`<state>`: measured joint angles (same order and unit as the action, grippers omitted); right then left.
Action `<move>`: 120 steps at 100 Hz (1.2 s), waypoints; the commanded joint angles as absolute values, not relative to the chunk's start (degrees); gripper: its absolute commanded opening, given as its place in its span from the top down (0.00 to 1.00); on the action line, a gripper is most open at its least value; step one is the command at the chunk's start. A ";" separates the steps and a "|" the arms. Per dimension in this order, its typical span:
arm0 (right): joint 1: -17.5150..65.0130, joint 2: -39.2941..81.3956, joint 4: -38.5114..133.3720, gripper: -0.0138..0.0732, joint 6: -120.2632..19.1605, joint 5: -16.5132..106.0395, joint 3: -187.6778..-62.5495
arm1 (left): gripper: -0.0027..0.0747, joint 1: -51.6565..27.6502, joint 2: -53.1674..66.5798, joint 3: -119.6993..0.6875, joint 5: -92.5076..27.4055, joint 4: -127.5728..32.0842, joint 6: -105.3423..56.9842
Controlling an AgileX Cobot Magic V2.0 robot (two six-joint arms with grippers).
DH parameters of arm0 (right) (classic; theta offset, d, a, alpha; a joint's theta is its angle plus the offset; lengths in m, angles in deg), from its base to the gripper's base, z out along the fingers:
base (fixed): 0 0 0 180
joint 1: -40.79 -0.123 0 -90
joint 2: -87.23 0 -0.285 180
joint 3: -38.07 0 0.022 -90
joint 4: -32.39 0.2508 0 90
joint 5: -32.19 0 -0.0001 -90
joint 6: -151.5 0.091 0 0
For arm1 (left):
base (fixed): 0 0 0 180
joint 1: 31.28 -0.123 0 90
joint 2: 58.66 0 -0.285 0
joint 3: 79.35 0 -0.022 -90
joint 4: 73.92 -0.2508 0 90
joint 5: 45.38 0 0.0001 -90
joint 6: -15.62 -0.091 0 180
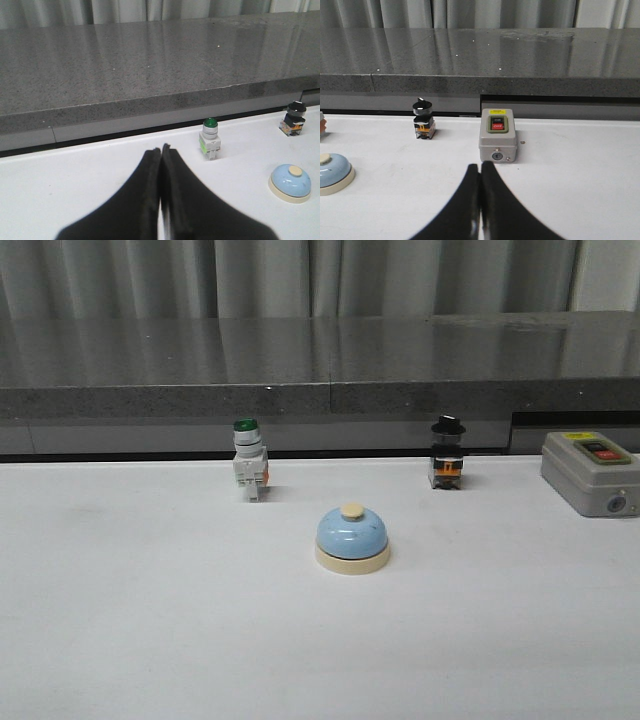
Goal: Place and press bell with both arms
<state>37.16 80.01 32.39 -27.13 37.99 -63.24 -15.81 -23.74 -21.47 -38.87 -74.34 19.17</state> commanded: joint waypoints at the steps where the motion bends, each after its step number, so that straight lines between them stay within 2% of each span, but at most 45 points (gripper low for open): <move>1: 37.43 81.11 31.64 0.92 -27.28 33.16 -64.00 | 0.99 -16.84 -27.35 -19.76 -44.85 -76.16 22.43; 53: 37.43 81.11 31.64 0.92 -27.28 33.16 -64.00 | 0.99 -21.58 -49.78 -2.96 -44.85 -76.45 22.70; 120: 37.43 81.11 31.64 0.92 -27.28 33.16 -64.00 | 0.99 -26.03 -52.57 0.28 -44.68 -75.57 22.70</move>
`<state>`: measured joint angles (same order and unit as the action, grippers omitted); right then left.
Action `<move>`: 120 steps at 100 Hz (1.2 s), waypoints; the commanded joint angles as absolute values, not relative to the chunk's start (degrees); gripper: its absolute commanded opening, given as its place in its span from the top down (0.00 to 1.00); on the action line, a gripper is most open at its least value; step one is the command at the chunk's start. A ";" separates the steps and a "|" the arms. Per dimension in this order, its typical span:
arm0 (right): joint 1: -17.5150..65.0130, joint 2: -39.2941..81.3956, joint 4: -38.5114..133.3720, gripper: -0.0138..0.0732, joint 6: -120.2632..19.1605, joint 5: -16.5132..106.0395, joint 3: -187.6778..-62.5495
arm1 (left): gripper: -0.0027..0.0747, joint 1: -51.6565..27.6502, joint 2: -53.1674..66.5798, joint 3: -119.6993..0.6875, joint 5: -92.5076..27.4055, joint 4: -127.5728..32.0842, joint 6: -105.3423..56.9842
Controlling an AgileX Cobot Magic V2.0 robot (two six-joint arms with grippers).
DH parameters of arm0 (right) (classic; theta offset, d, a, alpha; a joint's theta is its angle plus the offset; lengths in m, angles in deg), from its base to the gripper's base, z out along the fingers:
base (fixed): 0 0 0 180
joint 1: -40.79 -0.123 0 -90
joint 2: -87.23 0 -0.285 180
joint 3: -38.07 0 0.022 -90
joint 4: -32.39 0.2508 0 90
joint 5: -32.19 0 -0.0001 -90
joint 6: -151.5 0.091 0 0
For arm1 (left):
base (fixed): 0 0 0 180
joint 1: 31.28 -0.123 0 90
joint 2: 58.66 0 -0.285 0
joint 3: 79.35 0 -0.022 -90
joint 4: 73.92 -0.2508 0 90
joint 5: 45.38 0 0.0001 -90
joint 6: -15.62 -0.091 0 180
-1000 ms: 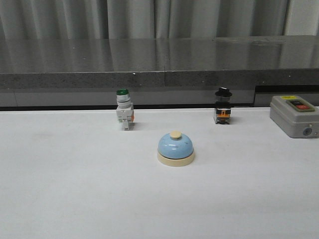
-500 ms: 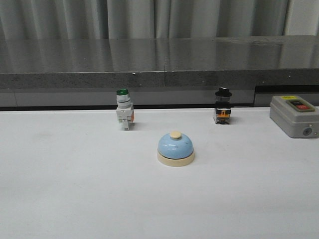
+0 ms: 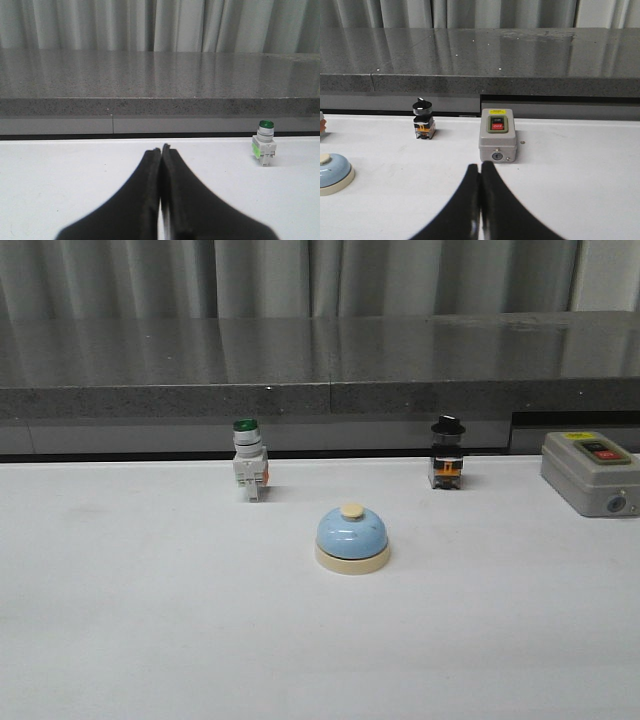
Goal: Place and press bell with both arms
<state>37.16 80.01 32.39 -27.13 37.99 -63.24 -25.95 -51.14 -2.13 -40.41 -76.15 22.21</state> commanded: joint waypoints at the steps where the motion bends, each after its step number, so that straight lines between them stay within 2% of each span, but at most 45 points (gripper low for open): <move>1: 37.43 81.11 31.64 0.92 -27.28 33.16 -64.00 | 0.99 -26.03 -52.57 0.28 -44.68 -75.57 22.70; 89: 37.43 81.11 31.64 0.92 -27.28 33.16 -64.00 | 0.99 -26.03 -52.57 0.28 -44.68 -75.57 22.70; 120: 37.43 80.53 31.82 0.92 -27.28 28.12 -65.61 | 0.99 -26.03 -52.57 0.28 -44.68 -75.57 22.70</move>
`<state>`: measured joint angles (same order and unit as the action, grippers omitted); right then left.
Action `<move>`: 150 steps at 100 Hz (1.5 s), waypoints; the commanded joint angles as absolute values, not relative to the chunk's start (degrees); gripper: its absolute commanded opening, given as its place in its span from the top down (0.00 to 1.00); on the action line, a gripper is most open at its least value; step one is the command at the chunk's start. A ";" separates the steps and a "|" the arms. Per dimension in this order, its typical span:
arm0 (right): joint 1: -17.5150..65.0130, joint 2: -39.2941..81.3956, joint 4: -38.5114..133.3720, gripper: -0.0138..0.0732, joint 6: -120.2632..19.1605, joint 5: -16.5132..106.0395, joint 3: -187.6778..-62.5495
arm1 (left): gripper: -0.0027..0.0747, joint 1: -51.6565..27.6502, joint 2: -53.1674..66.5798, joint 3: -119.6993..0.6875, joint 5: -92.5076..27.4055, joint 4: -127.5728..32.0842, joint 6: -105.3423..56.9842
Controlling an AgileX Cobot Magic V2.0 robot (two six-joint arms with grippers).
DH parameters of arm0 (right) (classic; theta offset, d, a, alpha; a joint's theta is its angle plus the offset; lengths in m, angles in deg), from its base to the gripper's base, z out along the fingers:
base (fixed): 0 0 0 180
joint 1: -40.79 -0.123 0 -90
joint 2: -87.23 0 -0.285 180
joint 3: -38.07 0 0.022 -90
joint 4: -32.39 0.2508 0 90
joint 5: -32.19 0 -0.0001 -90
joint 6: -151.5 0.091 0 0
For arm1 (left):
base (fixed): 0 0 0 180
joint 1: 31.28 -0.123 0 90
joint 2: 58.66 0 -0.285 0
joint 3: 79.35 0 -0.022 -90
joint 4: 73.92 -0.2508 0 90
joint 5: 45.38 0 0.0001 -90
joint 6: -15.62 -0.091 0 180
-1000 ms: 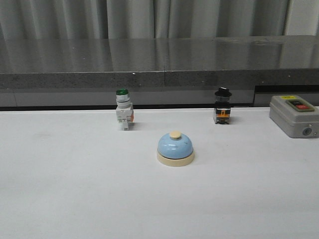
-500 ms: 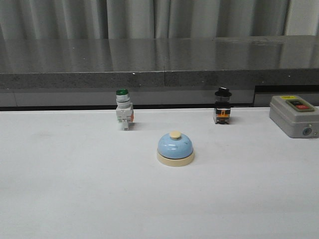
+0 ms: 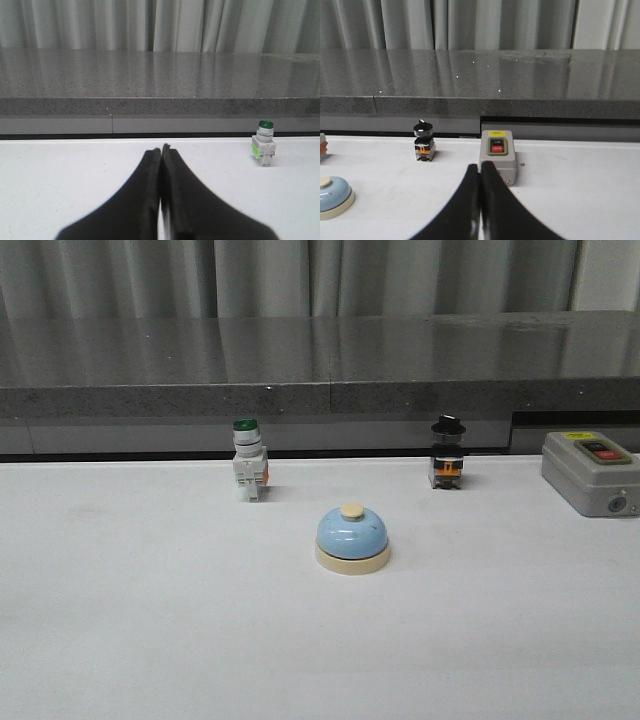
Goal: Place and press bell with both arms
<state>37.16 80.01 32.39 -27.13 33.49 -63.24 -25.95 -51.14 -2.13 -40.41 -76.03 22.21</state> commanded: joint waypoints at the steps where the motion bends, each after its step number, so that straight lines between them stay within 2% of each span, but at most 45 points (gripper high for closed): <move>1: 37.43 80.43 31.88 0.92 -27.28 28.50 -66.01 | 0.99 -26.03 -52.57 0.28 -44.68 -75.57 22.70; 22: 37.43 72.88 33.20 0.92 -27.28 39.05 -76.40 | 0.99 -26.03 -52.57 0.28 -44.68 -75.57 22.70; 60: 37.43 50.01 34.91 0.92 -27.28 63.72 -99.74 | 0.99 -26.03 -52.57 0.28 -44.68 -75.57 22.70; 107: 36.29 32.14 39.21 0.92 -27.38 60.04 -103.57 | 0.99 -26.03 -52.57 0.28 -44.68 -75.57 22.70; 150: 20.68 6.68 39.15 0.92 -27.92 60.17 -118.38 | 0.99 -26.03 -52.57 0.28 -44.68 -75.57 22.70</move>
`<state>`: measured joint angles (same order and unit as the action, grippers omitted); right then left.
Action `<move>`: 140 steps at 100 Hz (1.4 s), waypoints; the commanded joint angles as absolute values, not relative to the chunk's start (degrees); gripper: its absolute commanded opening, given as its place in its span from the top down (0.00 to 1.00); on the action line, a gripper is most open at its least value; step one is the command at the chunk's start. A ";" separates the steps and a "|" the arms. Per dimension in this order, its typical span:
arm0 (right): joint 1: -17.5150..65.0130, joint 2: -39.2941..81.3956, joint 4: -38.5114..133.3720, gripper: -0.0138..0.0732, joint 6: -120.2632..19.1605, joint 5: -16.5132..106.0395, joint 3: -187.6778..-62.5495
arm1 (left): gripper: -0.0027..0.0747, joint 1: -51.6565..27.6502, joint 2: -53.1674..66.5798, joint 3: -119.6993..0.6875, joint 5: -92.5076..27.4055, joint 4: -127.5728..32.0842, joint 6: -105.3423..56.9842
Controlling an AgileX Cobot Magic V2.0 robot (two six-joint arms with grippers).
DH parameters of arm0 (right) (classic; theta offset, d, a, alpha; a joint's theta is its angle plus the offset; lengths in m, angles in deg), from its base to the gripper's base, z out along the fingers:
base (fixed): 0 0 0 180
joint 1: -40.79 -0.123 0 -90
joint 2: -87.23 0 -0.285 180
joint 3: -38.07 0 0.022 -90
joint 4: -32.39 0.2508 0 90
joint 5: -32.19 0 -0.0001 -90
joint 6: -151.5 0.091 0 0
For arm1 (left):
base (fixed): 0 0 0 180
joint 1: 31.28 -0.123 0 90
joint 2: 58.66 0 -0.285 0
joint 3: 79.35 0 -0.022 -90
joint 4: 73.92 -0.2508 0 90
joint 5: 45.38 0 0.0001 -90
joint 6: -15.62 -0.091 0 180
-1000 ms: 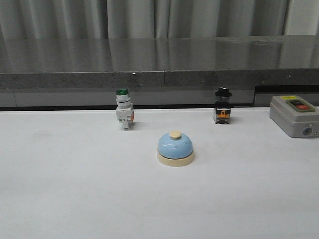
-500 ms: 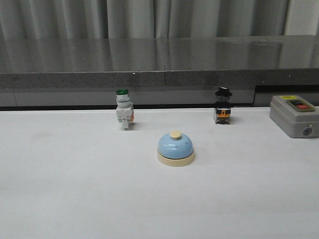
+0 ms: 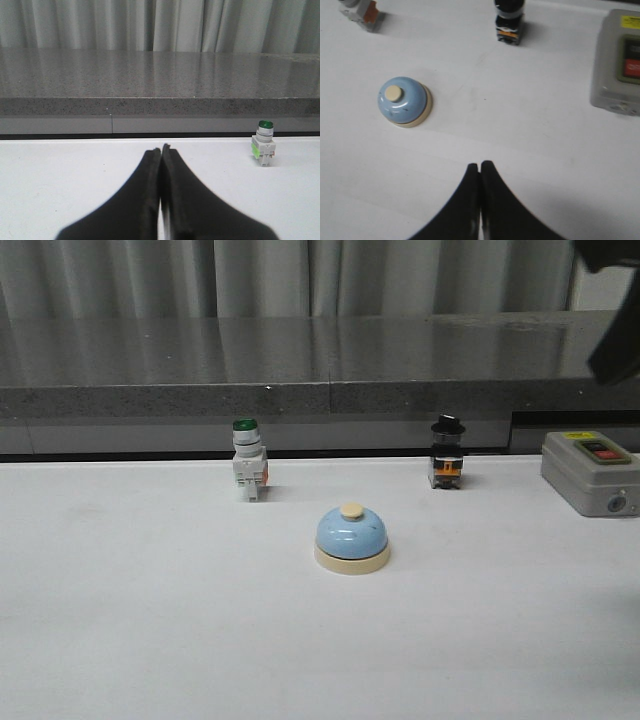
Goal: Place and press bell with both arms
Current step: 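Move the closed right gripper over the bell's cream button, then press down on the bell button with the closed right gripper tips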
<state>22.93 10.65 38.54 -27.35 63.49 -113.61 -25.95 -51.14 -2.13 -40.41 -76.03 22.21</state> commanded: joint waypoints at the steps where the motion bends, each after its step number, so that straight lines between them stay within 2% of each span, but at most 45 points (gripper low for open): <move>1: 20.48 5.79 39.15 0.92 -27.92 60.17 -118.98 | 0.99 -26.03 -52.57 0.28 -44.68 -75.57 22.70; 32: 13.07 -11.07 38.80 0.92 -27.92 60.57 -130.65 | 0.99 -26.03 -52.57 0.28 -44.68 -75.57 22.70; 62: 10.63 -22.04 38.68 0.92 -27.97 62.29 -138.82 | 0.99 -26.03 -52.57 0.28 -44.68 -75.57 22.70; 83: 9.78 -25.59 38.68 0.92 -27.97 63.42 -142.50 | 0.99 -26.03 -52.57 0.28 -44.68 -75.57 22.70; 140: 9.21 -28.30 38.01 0.92 -27.97 63.79 -142.93 | 0.99 -26.03 -52.57 0.28 -44.68 -75.57 22.70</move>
<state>9.18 -29.91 38.38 -27.40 64.95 -141.24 -25.95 -51.14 -2.13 -40.41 -76.03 22.21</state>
